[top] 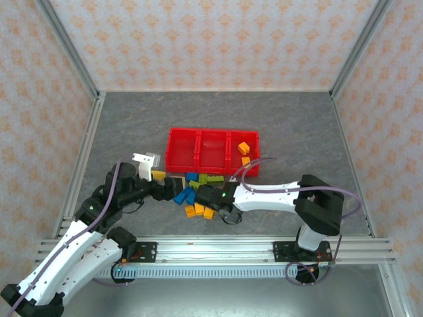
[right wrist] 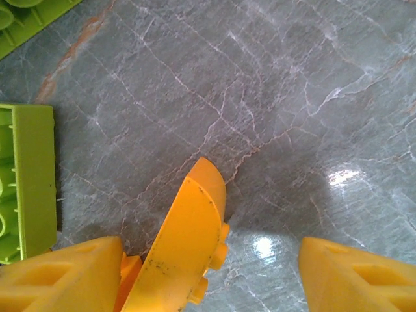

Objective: Sort the legos into containers by color
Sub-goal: Pick up the lego from the bottom-center of the table.

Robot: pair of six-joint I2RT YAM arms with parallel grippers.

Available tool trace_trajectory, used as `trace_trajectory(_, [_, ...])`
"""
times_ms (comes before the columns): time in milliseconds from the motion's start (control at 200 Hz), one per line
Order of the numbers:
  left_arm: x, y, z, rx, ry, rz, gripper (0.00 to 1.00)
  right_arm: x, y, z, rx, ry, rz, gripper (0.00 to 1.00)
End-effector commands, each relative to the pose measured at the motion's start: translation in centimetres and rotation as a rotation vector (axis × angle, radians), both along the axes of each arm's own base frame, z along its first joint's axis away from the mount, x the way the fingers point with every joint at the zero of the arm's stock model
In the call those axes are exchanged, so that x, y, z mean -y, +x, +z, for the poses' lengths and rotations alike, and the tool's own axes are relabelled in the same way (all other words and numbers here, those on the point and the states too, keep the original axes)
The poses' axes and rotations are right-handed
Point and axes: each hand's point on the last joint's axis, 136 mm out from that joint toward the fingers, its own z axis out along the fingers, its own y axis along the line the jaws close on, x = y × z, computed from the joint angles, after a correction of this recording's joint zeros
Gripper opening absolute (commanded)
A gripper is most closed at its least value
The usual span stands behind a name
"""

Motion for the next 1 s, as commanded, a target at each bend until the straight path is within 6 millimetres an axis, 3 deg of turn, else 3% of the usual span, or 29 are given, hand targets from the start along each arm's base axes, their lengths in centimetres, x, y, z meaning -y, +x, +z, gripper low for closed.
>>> trace_trajectory(0, [0.1,0.2,0.6,0.035,-0.005,0.000,0.99,0.3,0.7,-0.1,0.047,-0.020,-0.037,0.69])
trace_trajectory(340, [-0.1,0.3,0.4,0.024,0.004,0.016,0.99,1.4,1.6,-0.9,0.091,-0.051,-0.068,0.60])
trace_trajectory(526, [-0.2,0.4,0.2,0.015,0.012,0.020,0.99,0.6,2.2,-1.4,0.115,-0.032,-0.020,0.57])
trace_trajectory(736, [-0.8,0.7,0.3,0.024,0.023,0.062,0.99,-0.3,2.3,-2.4,0.102,-0.046,0.035,0.37])
trace_trajectory(871, [-1.1,0.8,0.3,0.025,0.026,0.078,0.99,-0.8,3.2,-1.3,0.142,-0.072,0.078,0.29])
trace_trajectory(996, [-1.7,1.2,0.3,0.026,0.043,0.116,0.99,-0.9,4.9,1.5,0.228,-0.113,0.124,0.23])
